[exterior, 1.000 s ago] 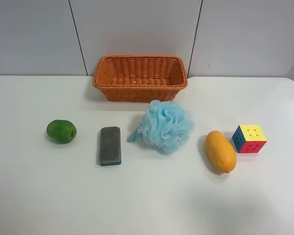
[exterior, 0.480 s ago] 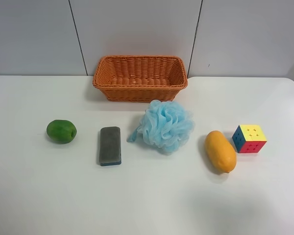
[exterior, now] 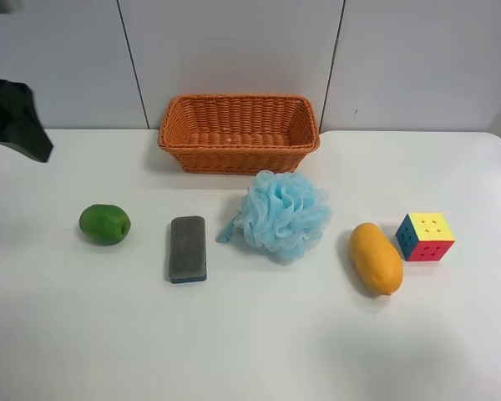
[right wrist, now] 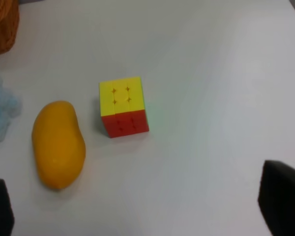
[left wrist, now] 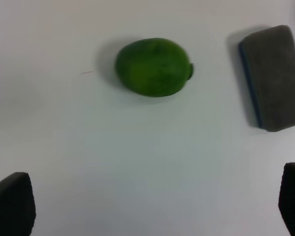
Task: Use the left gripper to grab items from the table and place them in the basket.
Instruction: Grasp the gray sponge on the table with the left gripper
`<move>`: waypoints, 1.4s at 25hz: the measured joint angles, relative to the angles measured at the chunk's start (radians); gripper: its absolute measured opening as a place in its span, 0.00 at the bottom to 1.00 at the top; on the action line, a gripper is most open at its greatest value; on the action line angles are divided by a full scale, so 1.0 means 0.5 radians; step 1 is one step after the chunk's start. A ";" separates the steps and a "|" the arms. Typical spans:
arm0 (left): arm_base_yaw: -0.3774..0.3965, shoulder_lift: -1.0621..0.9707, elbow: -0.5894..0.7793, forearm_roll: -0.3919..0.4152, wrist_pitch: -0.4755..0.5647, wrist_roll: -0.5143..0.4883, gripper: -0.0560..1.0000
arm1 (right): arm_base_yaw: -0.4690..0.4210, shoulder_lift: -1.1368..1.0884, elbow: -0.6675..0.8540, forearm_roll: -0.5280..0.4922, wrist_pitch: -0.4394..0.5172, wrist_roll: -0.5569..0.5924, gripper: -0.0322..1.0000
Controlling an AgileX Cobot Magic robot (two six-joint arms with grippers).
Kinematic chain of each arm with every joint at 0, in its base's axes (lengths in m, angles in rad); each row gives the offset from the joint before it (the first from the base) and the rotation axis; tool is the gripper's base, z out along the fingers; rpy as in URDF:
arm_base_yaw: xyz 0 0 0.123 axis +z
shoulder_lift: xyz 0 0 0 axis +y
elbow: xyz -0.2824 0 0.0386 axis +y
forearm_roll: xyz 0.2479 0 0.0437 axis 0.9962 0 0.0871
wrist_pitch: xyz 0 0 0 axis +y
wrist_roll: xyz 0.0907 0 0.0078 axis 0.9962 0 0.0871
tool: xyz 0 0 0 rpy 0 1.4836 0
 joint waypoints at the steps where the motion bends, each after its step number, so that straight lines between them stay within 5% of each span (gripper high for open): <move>1: -0.067 0.078 -0.018 0.018 -0.012 -0.100 0.99 | 0.000 0.000 0.000 0.000 0.000 0.000 0.99; 11: -0.515 0.695 -0.073 -0.013 -0.276 -0.719 0.99 | 0.000 0.000 0.000 0.000 0.000 0.000 0.99; 18: -0.548 0.970 -0.074 -0.187 -0.505 -0.759 0.99 | 0.000 0.000 0.000 0.000 0.000 0.000 0.99; 35: -0.548 1.469 -0.074 -0.297 -0.920 -0.766 0.99 | 0.000 0.000 0.000 0.000 0.000 0.000 0.99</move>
